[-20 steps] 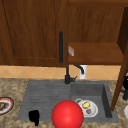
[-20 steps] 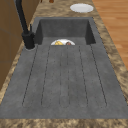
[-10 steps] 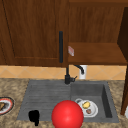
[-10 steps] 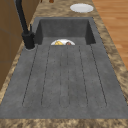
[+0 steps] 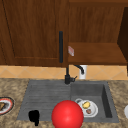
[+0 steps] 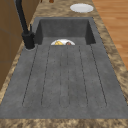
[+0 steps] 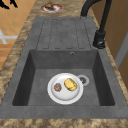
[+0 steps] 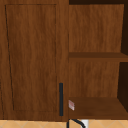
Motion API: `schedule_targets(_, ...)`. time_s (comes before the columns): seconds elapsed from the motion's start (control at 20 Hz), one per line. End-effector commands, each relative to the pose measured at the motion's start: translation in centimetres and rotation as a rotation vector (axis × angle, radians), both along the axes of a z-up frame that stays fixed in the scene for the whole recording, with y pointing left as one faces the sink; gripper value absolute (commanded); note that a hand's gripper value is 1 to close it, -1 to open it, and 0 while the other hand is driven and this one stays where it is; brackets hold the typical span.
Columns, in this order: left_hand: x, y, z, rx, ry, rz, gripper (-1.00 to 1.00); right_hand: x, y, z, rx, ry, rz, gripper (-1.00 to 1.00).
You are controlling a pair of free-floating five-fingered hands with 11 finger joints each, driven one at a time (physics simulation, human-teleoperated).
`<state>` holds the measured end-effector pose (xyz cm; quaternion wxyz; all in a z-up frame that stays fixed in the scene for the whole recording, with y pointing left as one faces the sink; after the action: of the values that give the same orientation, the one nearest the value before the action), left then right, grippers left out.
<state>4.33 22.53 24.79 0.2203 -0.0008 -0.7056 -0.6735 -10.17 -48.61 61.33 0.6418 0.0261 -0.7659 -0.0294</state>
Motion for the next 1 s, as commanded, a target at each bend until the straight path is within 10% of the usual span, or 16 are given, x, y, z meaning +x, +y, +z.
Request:
schedule_targets(0.0, 0.0, 0.0, 0.0, 0.000, 0.000, 0.000, 0.00, 0.2, -3.1, -0.1, 0.010, -0.034, 0.002, 1.00)
schedule_targets(0.95, 0.0, 0.0, 0.0, 0.000, 0.000, 0.000, 0.00, 2.1, -15.8, -1.2, -0.008, -0.049, 0.230, 1.00)
